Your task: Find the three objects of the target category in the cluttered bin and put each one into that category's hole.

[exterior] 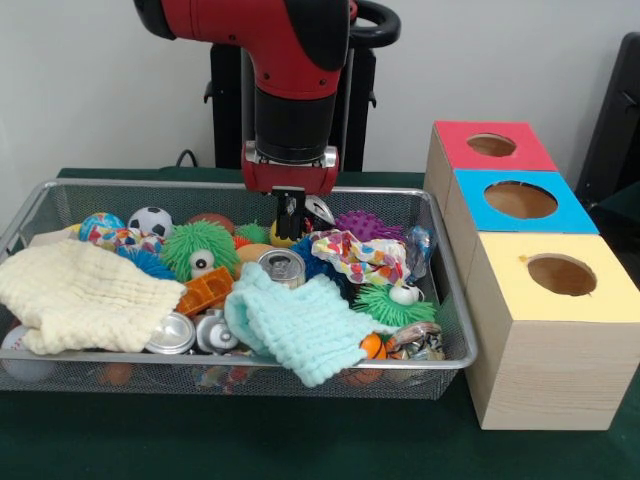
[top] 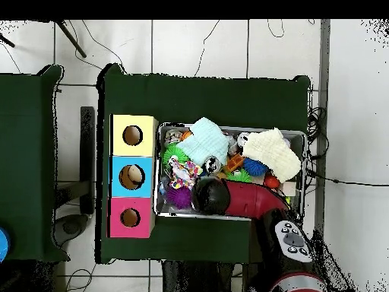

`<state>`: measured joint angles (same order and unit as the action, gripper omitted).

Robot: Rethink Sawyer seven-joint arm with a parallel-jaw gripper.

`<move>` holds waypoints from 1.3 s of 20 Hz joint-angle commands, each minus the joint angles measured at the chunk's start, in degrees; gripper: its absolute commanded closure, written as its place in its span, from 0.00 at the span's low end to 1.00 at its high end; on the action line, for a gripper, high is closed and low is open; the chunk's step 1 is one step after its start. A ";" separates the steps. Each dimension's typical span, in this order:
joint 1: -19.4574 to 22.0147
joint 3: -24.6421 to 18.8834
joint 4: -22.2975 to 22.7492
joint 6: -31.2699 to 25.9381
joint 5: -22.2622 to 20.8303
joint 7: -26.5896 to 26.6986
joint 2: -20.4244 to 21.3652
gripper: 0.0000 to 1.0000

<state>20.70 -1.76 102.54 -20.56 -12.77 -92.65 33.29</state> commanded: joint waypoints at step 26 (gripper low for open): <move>0.53 -1.94 1.67 4.41 -2.33 -5.28 -0.15 0.00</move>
<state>20.75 -1.71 104.69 -19.82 -12.76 -92.65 33.69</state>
